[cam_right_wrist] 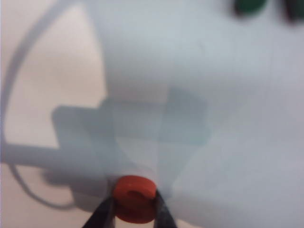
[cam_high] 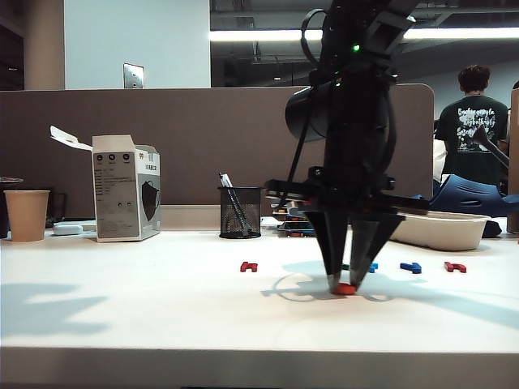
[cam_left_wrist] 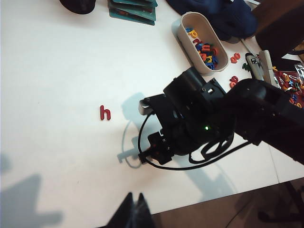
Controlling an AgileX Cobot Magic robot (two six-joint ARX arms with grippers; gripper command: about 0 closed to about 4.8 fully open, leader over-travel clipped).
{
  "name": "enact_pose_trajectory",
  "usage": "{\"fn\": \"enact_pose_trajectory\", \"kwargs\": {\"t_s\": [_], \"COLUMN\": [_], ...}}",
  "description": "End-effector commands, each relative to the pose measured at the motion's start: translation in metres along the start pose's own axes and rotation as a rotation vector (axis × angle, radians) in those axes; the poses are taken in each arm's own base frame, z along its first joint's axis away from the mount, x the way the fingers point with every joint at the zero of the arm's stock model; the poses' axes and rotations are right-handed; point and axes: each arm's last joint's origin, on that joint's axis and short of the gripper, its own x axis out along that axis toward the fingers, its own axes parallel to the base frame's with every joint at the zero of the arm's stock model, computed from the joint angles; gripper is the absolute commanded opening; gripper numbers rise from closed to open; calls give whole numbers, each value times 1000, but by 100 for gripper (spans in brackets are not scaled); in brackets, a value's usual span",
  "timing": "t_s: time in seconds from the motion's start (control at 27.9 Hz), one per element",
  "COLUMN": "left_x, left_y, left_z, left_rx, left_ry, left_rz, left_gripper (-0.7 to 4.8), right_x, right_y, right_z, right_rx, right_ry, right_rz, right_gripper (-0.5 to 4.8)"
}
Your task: Select the appropriate letters from the row of letter magnets placed on the table to arrange into the word "sky".
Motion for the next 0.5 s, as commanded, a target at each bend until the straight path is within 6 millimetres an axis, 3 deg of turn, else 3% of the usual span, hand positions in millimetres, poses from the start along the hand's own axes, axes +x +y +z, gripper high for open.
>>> {"fn": "enact_pose_trajectory", "kwargs": {"t_s": [0.04,0.32,0.5], "left_x": [-1,-1,-2], "left_y": [0,0,0], "left_z": [1,1,1], "left_rx": [3,3,3], "left_ry": [-10,-11,-11], "left_rz": [-5,-5,-5], "left_gripper": [-5,-5,-5], "right_x": [16,24,24], "right_y": [-3,3,4], "right_z": [-12,-20,-19], "right_rx": [42,61,66], "right_ry": [65,54,44], "right_rz": [-57,-64,-61], "right_gripper": [82,87,163]}}
